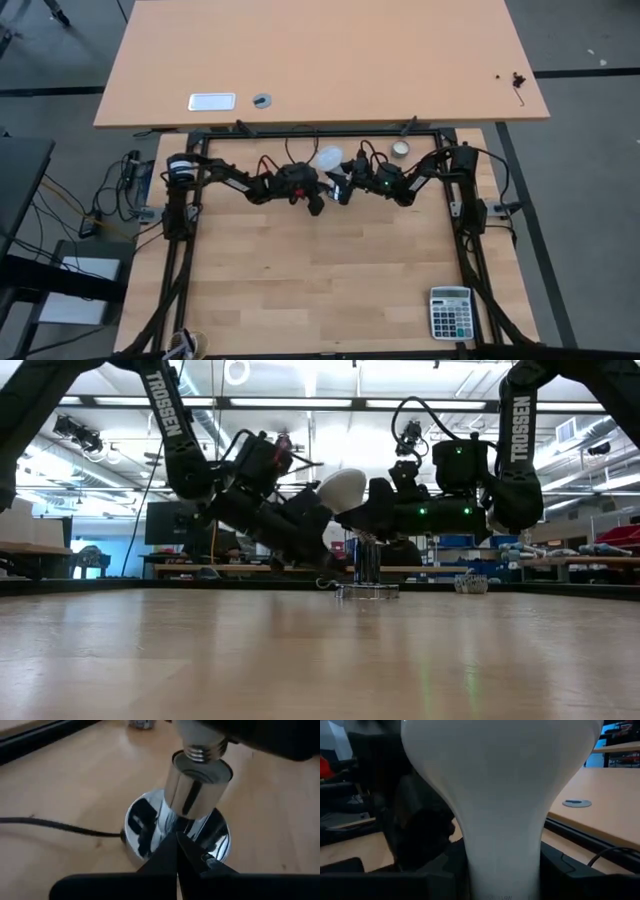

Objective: Screw lightbulb
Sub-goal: Insert the light into the lamp socket

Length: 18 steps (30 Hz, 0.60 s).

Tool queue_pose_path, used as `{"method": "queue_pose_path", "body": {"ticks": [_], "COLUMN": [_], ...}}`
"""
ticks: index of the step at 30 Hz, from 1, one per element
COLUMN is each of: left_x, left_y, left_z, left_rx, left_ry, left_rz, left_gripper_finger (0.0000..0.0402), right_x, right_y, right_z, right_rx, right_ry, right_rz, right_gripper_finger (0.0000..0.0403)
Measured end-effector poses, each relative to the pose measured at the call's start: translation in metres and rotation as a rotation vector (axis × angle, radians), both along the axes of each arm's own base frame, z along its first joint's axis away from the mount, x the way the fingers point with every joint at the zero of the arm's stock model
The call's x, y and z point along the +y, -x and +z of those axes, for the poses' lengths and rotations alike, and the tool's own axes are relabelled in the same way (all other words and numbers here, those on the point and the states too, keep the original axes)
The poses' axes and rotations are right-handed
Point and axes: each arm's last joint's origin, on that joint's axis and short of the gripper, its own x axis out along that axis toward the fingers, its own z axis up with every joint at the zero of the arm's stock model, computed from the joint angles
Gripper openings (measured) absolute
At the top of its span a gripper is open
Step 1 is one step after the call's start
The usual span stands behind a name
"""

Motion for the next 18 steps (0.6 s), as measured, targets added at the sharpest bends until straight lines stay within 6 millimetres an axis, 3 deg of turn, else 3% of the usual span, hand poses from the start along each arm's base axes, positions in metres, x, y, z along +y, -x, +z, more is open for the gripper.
{"method": "queue_pose_path", "body": {"ticks": [2,12,18], "left_x": [0.0,0.002,-0.001], "left_y": [0.001,0.004,0.018], "left_z": [-0.009,-0.013,0.001], "left_rx": [0.029,0.09,0.161], "left_ry": [0.012,0.007,0.0], "left_rz": [0.001,0.04,0.036], "left_gripper_finger": [0.0,0.0,0.0], "right_x": [0.0,0.0,0.001], "right_y": [0.0,0.0,0.0], "right_z": [0.0,0.002,0.004], "right_rx": [-0.005,-0.018,-0.036], "right_ry": [0.0,0.005,0.012], "right_rz": [0.0,0.001,0.02], "right_gripper_finger": [0.0158,0.0158,0.0158]}}
